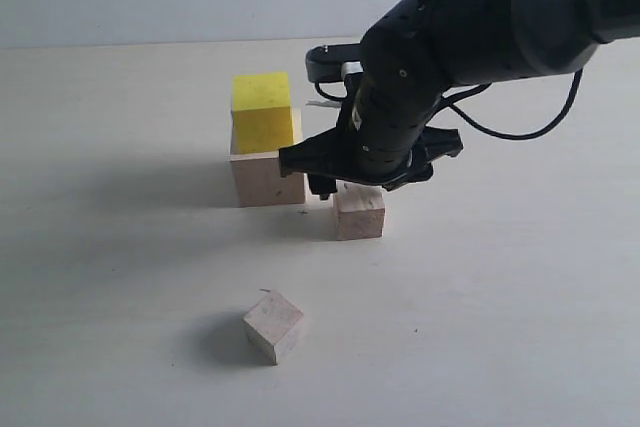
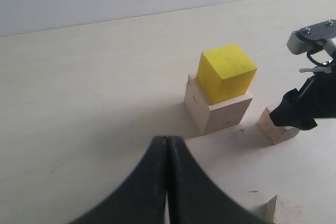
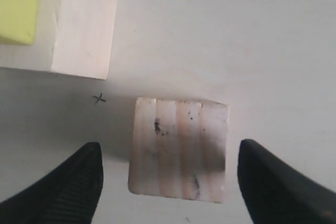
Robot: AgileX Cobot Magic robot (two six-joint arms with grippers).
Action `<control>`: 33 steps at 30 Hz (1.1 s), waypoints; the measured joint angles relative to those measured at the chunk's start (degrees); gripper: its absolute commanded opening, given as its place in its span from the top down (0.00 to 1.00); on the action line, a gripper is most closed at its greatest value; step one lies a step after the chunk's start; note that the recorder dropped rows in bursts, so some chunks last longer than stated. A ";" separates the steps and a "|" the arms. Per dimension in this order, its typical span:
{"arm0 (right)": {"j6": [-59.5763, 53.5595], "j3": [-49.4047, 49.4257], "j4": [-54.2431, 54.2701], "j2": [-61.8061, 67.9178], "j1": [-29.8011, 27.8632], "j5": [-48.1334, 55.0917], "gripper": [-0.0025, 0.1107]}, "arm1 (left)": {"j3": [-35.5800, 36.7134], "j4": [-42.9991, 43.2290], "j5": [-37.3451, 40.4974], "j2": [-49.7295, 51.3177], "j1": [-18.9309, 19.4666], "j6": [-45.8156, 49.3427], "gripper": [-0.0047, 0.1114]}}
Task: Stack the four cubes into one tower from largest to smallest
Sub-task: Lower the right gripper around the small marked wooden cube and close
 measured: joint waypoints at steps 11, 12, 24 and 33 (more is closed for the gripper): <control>3.05 0.00 -1.45 0.97 0.00 -1.13 0.37 | 0.00 0.00 0.00 0.00 0.00 0.00 0.96; 3.82 0.00 -2.14 1.09 0.00 -1.13 0.37 | 0.00 0.00 0.00 0.00 0.00 0.00 0.96; 6.45 0.00 -5.51 2.00 0.00 -0.81 0.37 | 0.00 0.00 0.00 0.00 0.00 0.00 0.96; 6.45 0.00 -4.70 2.00 0.00 -0.81 0.37 | 0.00 0.00 0.00 0.00 0.00 0.11 0.96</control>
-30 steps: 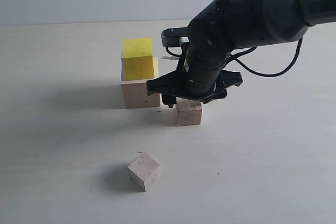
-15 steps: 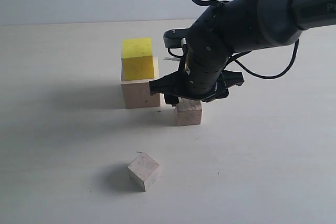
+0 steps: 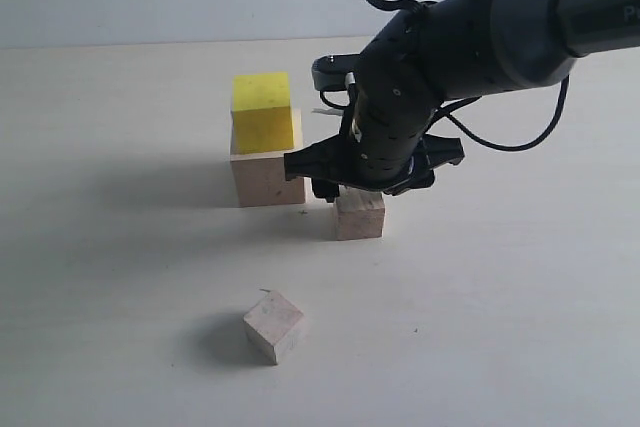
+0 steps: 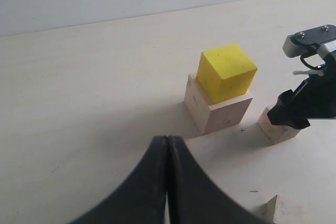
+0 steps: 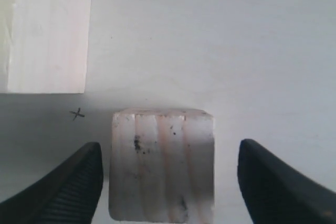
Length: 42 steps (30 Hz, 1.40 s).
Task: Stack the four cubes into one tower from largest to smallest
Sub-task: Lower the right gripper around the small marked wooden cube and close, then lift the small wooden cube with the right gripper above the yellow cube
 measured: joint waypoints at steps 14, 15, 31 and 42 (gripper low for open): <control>0.00 0.00 0.00 2.36 0.00 -0.13 0.37 | 0.00 0.00 0.00 0.00 0.00 0.10 0.96; 0.00 0.00 0.00 2.36 0.00 -0.40 0.37 | 0.00 0.00 0.00 0.00 0.00 0.10 0.96; -4.54 -0.73 -0.40 0.13 0.00 6.86 0.98 | 0.00 0.00 0.00 0.00 0.00 0.31 0.96; -9.19 -7.38 -2.24 -12.22 -5.32 14.10 0.98 | 0.00 0.15 0.00 0.00 0.00 0.31 0.96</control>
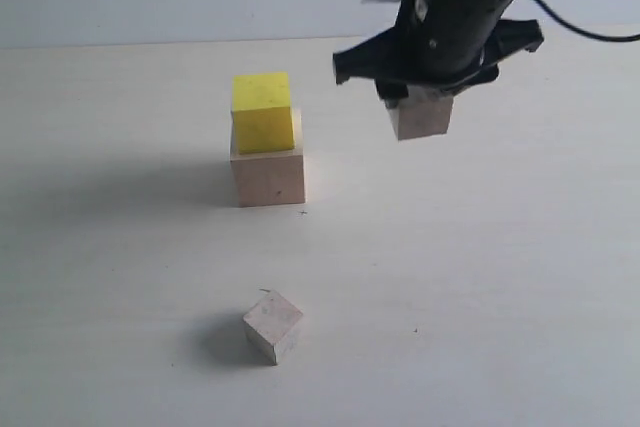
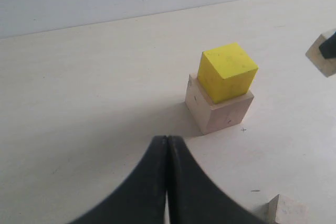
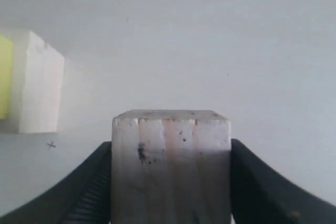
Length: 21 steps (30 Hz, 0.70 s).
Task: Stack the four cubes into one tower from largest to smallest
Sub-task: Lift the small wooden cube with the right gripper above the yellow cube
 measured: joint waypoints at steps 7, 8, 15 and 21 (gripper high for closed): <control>-7.63 -9.58 10.66 -0.81 -0.55 3.68 0.98 | 0.00 0.00 0.00 0.00 0.00 0.00 0.96; -8.24 -10.84 11.90 -0.81 -0.20 3.97 0.98 | 0.00 0.00 0.00 0.00 0.00 0.00 0.96; -9.85 -16.48 18.20 0.44 0.45 7.91 0.98 | 0.00 -0.12 0.00 0.00 0.00 0.00 0.96; -9.91 -21.81 18.72 2.80 4.03 12.07 0.98 | 0.00 -0.25 0.00 0.00 0.00 0.00 0.96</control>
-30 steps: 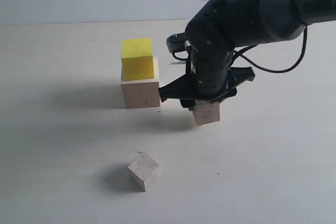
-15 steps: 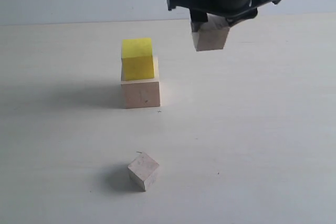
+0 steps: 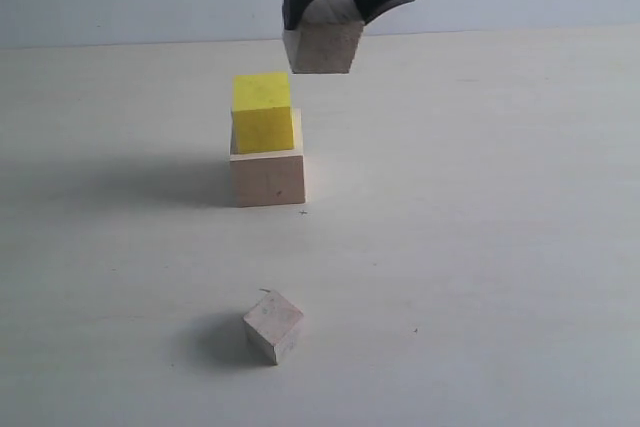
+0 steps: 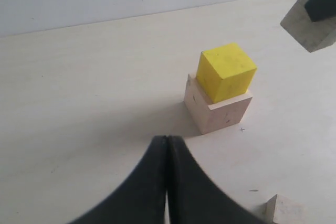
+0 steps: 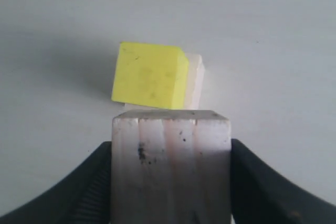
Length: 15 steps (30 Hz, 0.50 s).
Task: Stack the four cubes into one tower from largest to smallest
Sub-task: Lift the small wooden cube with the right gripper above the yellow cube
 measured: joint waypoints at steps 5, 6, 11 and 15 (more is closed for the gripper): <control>2.42 -7.00 -1.06 3.79 1.71 4.73 0.98 | 0.00 -0.35 0.00 0.00 0.00 0.00 0.96; 2.88 -8.44 -1.19 4.84 1.71 5.70 0.98 | 0.00 -0.35 0.00 0.00 0.00 0.00 0.96; 4.49 -14.28 -1.89 10.16 1.81 8.07 0.98 | 0.00 -0.70 0.00 0.00 0.00 0.00 0.96; 4.70 -17.35 -2.73 13.86 3.15 8.30 0.98 | 0.00 -0.70 0.00 0.00 0.00 0.00 0.96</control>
